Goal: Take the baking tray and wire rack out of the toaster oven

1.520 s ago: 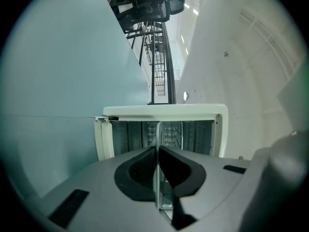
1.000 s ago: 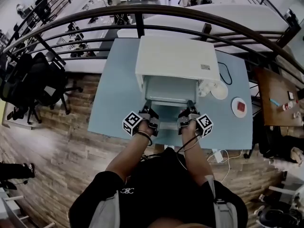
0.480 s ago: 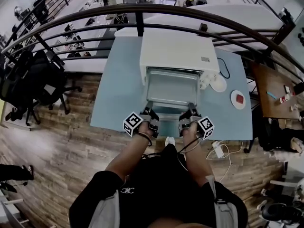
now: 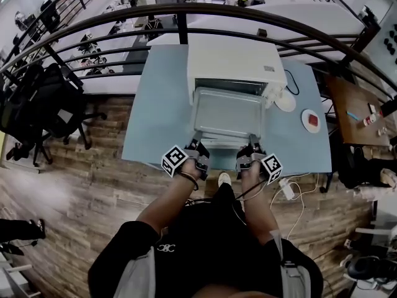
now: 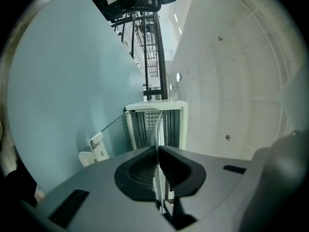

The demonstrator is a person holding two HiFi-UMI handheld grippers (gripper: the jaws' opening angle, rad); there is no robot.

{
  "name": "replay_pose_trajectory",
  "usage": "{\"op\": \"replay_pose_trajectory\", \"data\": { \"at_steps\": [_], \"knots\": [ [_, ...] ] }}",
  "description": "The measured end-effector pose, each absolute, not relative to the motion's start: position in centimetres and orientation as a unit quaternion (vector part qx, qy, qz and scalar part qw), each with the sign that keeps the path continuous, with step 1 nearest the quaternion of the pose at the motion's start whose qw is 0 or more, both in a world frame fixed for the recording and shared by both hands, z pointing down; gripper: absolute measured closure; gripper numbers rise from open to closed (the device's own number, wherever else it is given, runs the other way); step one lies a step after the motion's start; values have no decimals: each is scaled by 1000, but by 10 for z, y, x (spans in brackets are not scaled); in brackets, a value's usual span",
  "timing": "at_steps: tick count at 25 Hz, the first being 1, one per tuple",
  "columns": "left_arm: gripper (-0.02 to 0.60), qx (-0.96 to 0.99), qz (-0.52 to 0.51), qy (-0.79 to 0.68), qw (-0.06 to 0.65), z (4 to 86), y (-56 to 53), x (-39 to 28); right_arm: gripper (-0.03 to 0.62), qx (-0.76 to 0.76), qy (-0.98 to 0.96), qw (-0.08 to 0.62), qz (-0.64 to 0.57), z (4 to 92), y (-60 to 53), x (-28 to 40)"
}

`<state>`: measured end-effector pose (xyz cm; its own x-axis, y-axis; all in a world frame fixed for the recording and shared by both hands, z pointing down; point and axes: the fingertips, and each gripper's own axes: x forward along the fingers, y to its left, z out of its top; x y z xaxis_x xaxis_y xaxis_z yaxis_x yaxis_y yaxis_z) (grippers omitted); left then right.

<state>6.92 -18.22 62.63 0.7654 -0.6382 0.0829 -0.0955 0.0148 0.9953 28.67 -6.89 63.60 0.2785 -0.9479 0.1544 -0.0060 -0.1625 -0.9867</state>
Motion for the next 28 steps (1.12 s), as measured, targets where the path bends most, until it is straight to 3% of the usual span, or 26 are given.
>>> {"op": "replay_pose_trajectory", "data": {
  "at_steps": [11, 28],
  "knots": [
    [551, 679, -228, -267, 645, 617, -173, 17, 543, -591, 416, 516, -461, 626, -70, 237],
    [551, 618, -326, -395, 597, 632, -191, -166, 545, -516, 498, 418, -557, 644, -164, 77]
  ]
}}
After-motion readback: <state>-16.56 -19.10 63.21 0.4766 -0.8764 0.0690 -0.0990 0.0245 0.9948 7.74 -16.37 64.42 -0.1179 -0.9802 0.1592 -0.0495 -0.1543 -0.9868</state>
